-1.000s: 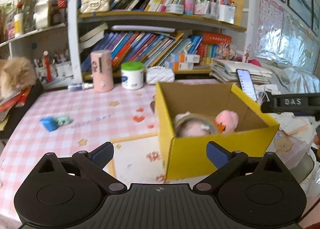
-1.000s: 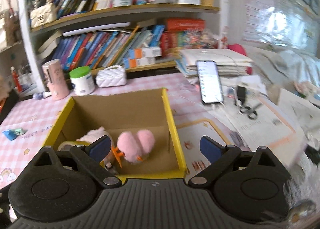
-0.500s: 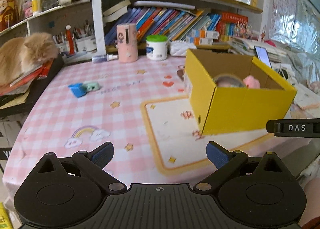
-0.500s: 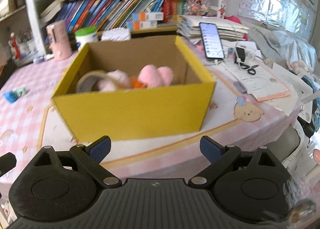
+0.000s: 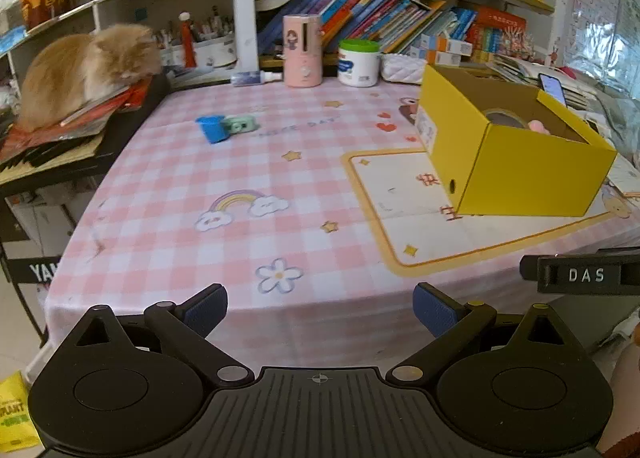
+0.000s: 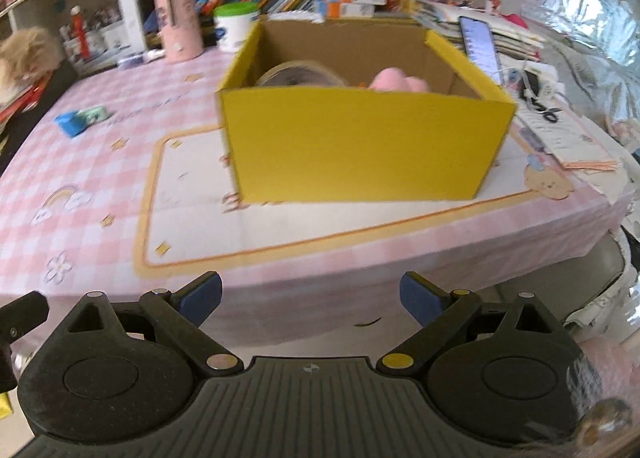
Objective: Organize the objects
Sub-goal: 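Move both open tools toward the blue cap and mint-green stapler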
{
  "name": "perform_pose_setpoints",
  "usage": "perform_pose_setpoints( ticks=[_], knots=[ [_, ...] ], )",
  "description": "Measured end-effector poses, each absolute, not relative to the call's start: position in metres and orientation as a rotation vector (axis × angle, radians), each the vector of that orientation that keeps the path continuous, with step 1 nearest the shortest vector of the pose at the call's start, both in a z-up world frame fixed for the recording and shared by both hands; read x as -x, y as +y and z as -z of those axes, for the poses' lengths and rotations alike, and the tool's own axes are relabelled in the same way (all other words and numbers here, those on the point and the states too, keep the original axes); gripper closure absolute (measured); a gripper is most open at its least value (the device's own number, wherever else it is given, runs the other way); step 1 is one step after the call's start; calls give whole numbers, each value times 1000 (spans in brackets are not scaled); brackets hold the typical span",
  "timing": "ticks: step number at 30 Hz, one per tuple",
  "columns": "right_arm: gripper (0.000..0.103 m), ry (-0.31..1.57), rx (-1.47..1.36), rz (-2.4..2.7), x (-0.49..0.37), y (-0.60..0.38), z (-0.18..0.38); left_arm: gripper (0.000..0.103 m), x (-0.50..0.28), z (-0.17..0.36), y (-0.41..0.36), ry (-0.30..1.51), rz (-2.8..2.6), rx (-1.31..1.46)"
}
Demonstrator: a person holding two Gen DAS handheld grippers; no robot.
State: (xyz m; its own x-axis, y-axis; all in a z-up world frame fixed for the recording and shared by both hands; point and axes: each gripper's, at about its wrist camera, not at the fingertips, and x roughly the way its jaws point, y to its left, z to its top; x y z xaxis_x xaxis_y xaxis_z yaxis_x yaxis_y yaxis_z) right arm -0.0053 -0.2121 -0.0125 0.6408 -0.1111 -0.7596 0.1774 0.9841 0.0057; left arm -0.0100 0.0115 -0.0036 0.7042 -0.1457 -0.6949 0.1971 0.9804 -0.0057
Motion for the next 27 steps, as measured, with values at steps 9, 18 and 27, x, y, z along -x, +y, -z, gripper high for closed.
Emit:
perform_pose_setpoints(
  ticks=[9,18,27],
  knots=[
    [7,868,-58,63,12,-170,13,3,24,3,47,767,131,-46],
    [7,869,-17,-36,10,-129,13,3,30,3,79,763,70,-25],
    [7,853,9,-88,6,-99,10,3,32,0,102,747,28,-11]
  ],
)
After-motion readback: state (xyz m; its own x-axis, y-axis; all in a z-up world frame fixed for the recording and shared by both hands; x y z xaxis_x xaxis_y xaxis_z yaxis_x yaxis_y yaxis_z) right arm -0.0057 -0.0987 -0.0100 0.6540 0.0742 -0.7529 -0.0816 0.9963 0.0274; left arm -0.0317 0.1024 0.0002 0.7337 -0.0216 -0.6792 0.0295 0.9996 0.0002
